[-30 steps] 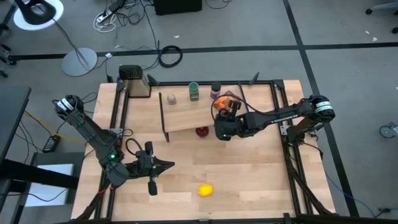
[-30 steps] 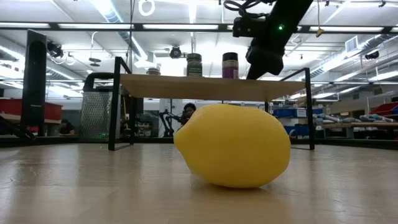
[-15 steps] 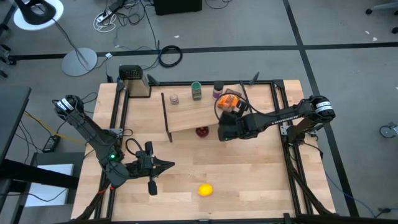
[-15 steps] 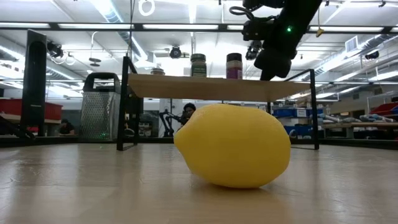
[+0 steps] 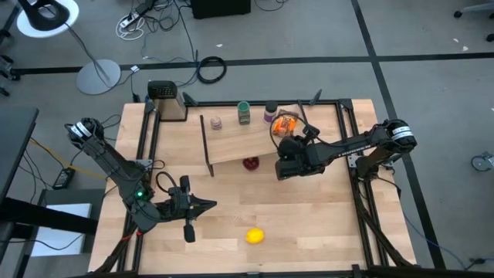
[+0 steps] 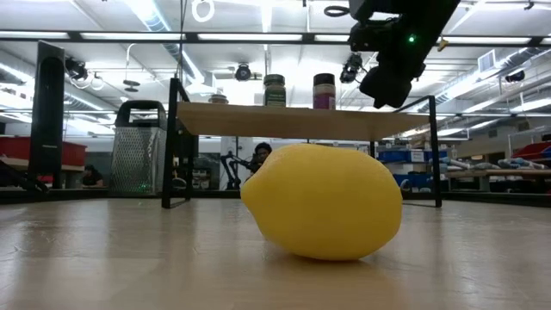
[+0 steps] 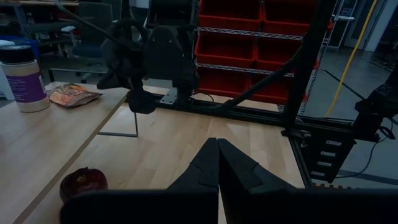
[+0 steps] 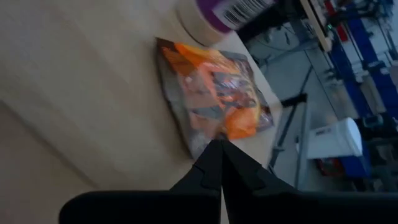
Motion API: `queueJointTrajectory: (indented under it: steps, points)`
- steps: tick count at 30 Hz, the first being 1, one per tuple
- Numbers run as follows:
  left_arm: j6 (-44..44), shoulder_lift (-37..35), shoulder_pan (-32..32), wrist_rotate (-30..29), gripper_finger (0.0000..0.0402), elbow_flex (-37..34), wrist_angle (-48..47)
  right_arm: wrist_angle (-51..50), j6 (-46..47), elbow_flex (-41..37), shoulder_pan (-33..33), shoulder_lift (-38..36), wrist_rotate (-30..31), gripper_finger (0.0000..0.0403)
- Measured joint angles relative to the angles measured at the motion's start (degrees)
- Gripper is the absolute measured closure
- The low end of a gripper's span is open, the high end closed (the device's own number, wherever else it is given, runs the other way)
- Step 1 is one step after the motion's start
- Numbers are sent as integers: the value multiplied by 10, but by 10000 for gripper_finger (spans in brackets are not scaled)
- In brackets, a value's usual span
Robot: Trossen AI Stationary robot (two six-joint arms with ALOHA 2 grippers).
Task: Shelf spices
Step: Adjust the orange seasoning bag
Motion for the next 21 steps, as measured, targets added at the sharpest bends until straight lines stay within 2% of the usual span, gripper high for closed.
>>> queueJointTrajectory:
  steps: [3,6,11,17,21]
  points:
    - [0,0,0,0,398,0,0,-23,30,0,-2,0,2,403]
    - [0,0,0,0,398,0,0,-16,19,0,10,0,15,403]
    - [0,0,0,0,398,0,0,50,-86,0,29,0,13,403]
    - [0,0,0,0,398,0,0,148,-235,0,12,0,-83,403]
    - [0,0,0,0,398,0,0,185,-280,0,-11,0,-119,403]
